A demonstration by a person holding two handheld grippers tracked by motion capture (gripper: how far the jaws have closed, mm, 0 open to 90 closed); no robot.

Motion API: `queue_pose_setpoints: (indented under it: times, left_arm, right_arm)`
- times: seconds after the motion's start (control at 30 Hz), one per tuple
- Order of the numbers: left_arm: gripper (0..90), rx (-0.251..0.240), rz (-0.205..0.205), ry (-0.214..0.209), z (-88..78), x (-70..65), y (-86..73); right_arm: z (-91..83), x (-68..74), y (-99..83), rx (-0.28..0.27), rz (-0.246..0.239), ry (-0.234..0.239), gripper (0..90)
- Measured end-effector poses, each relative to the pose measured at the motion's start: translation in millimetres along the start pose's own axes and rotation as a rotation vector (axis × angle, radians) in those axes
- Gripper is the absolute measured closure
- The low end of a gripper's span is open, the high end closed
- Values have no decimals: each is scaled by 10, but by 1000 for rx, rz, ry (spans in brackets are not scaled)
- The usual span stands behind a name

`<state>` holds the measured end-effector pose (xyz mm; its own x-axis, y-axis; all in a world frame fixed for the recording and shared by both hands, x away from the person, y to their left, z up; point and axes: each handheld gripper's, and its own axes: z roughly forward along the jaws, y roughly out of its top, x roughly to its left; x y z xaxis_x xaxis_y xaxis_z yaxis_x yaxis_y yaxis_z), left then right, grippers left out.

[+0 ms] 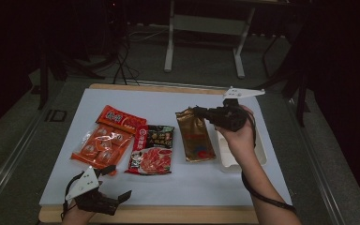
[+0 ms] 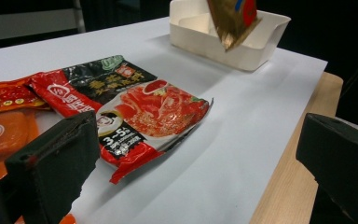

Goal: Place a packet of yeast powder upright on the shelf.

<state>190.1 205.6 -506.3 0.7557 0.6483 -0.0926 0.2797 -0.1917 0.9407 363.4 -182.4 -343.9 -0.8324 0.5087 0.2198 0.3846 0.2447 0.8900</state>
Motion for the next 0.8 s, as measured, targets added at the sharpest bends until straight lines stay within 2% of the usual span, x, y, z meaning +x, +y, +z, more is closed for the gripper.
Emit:
queue_pose_setpoints:
  times: [0.13, 0.4, 0.5, 0.63, 0.7, 0.8]
  left_arm:
    - [1, -5, -3, -2, -2, 2, -2]
    - [1, -24, -2, -11, -21, -6, -1]
    - [0, -50, -9, -14, -36, -5, -3]
    - [1, -83, 2, -5, -58, -21, 4]
    - [1, -79, 2, -8, -58, -22, 1]
    - [1, -70, -5, -11, -57, -21, -7]
  right_arm:
    - [-108, -74, 109, -26, -7, -24, 898]
    - [-302, -301, 238, -70, 14, -69, 898]
    - [-363, -397, 273, -83, 23, -84, 898]
    - [-436, -541, 302, -100, 39, -97, 898]
    - [-466, -614, 304, -111, 52, -87, 897]
    - [-496, -696, 310, -104, 39, -116, 897]
